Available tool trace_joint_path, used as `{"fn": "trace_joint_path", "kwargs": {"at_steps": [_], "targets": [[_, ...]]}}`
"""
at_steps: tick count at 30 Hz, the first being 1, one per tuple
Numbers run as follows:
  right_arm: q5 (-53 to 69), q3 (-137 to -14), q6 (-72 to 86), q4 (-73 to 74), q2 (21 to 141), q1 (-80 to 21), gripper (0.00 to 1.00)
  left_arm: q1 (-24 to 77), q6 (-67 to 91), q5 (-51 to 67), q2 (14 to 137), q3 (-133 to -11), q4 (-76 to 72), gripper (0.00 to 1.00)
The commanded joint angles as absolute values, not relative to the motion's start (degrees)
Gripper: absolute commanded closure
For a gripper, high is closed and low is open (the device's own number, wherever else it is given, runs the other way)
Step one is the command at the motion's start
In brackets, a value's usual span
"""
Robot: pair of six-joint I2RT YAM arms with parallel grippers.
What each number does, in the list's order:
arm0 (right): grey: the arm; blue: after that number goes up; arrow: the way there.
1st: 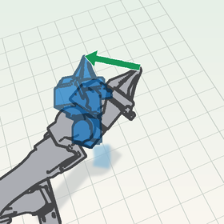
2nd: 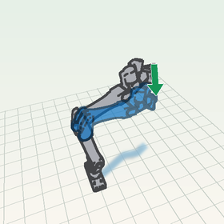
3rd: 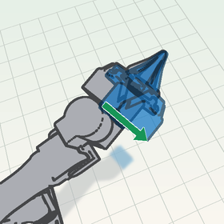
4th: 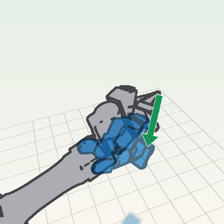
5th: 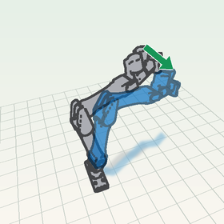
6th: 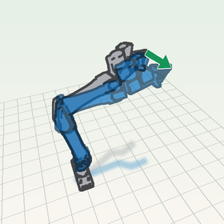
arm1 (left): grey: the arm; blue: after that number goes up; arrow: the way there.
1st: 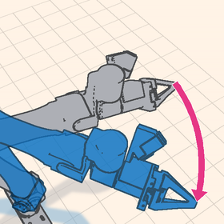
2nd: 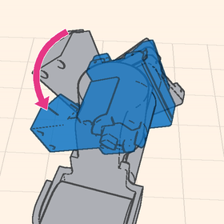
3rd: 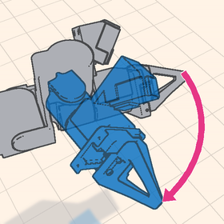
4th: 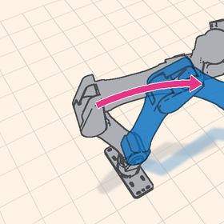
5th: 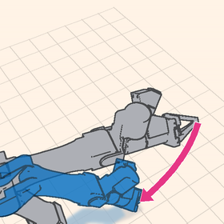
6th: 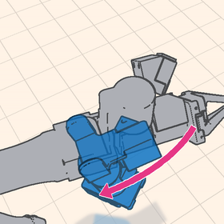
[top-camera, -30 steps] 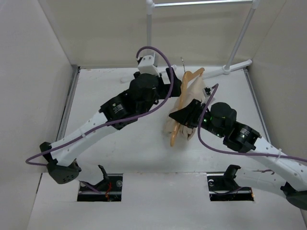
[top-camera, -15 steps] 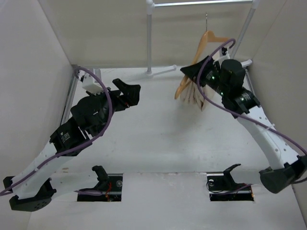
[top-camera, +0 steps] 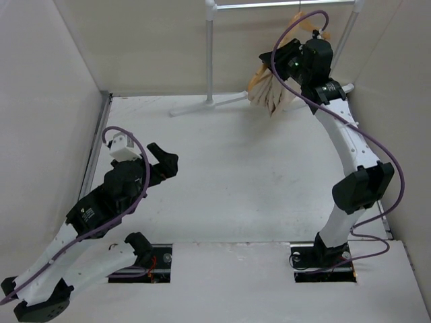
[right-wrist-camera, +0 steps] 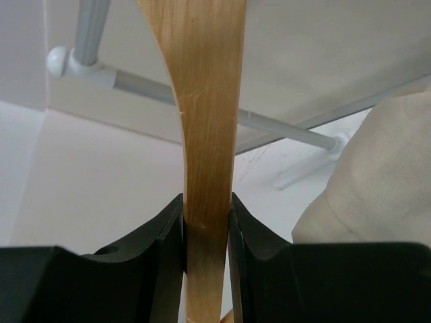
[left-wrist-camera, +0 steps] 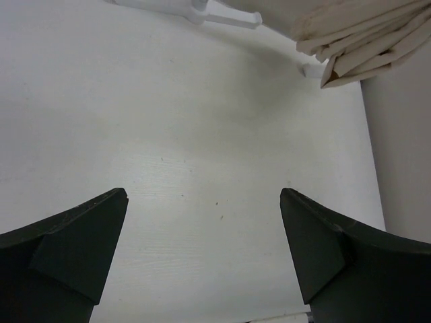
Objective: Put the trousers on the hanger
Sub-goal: Place the hanger at the clothesline.
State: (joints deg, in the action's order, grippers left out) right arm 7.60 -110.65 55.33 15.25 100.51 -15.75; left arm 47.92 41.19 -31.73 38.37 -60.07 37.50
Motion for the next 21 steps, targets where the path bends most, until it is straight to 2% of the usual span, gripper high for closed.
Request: {"fn": "trace_joint_path", "kwargs": {"at_steps": [1, 8, 21], "targets": [[8.3, -117.7, 54.7, 9.2, 100.4, -14.0, 0.9, 45.1, 41.7, -29.4, 37.1, -59.5, 38.6, 0.0], [9.7, -124.4, 54.7, 11.9, 105.8, -11.3, 0.9, 38.8, 40.4, -23.5, 37.6, -57.8, 37.4, 0.0], [12.0, -123.8, 54.9, 12.6, 111.5, -7.8, 0.9, 28.9, 39.6, -15.7, 38.1, -54.4, 35.0, 0.0]]}}
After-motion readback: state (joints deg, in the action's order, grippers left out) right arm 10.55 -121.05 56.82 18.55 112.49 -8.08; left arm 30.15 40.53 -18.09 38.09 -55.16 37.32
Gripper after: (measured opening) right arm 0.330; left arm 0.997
